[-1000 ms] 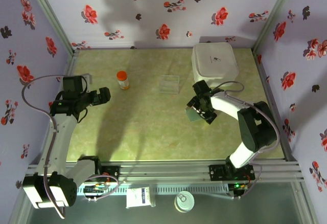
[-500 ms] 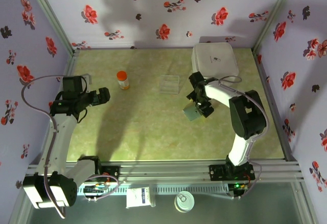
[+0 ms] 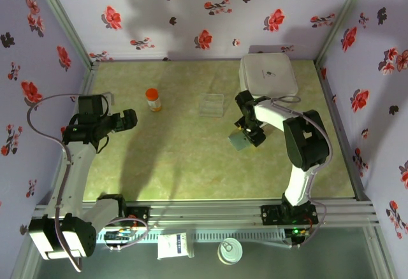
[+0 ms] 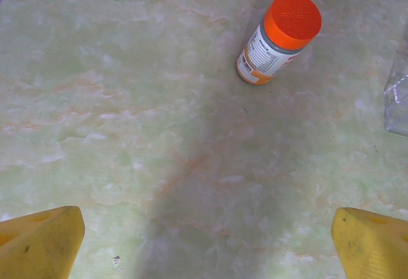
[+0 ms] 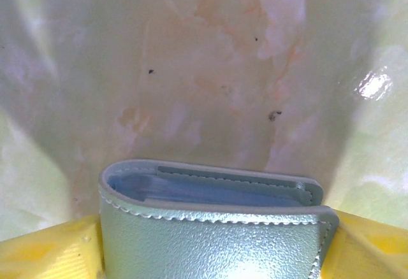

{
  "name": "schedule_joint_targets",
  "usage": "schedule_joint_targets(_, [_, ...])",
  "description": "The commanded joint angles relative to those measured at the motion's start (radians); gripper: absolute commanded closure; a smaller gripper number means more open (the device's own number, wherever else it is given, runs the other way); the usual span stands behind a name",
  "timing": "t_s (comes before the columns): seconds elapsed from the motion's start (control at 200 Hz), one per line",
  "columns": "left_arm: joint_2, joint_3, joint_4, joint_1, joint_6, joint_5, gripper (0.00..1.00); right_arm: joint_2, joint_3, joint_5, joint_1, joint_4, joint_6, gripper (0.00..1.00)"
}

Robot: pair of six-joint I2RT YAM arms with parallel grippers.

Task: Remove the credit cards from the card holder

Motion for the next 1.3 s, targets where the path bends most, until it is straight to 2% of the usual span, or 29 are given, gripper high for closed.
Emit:
schedule_joint_targets(0.0, [0.000, -0.008, -0.013, 0.010, 0.015, -0.006, 0.00, -0.015, -0.012, 0.013, -0.005, -0.008, 0.019, 0.24])
schedule_joint_targets(0.085, [-0.002, -0.009, -0.014, 0.010, 0.014, -0.005, 0.00, -0.038, -0.035, 0.009, -0.003, 0.006, 0.007, 0.30])
schedule_joint_targets(0.31, [-0.006, -0.009, -0.013, 0.010, 0.015, -0.005, 0.00, -0.095, -0.068, 0.022, 0.035, -0.007, -0.093, 0.31])
schedule_joint_targets(0.385, [-0.005, -0.010, -0.013, 0.010, 0.015, -0.004, 0.00, -0.105, -0.070, 0.026, 0.068, -0.012, -0.161, 0.35])
schedule_joint_targets(0.51, [-0.006, -0.010, -0.013, 0.010, 0.015, -0.004, 0.00, -0.103, -0.054, 0.055, 0.147, -0.039, -0.288, 0.35])
schedule_joint_targets(0.685, [-0.005, -0.010, -0.015, 0.011, 0.016, -0.003, 0.00, -0.051, -0.008, 0.046, 0.268, -0.067, -0.457, 0.36])
schedule_joint_targets(0.91, [0.000, -0.013, -0.018, 0.011, 0.020, -0.004, 0.00, 0.024, 0.084, 0.001, 0.376, -0.061, -0.593, 0.36])
schedule_joint_targets(1.295, [0.043, -0.015, -0.022, -0.009, 0.012, 0.024, 0.00, 0.169, 0.238, -0.037, 0.419, -0.033, -0.677, 0.35])
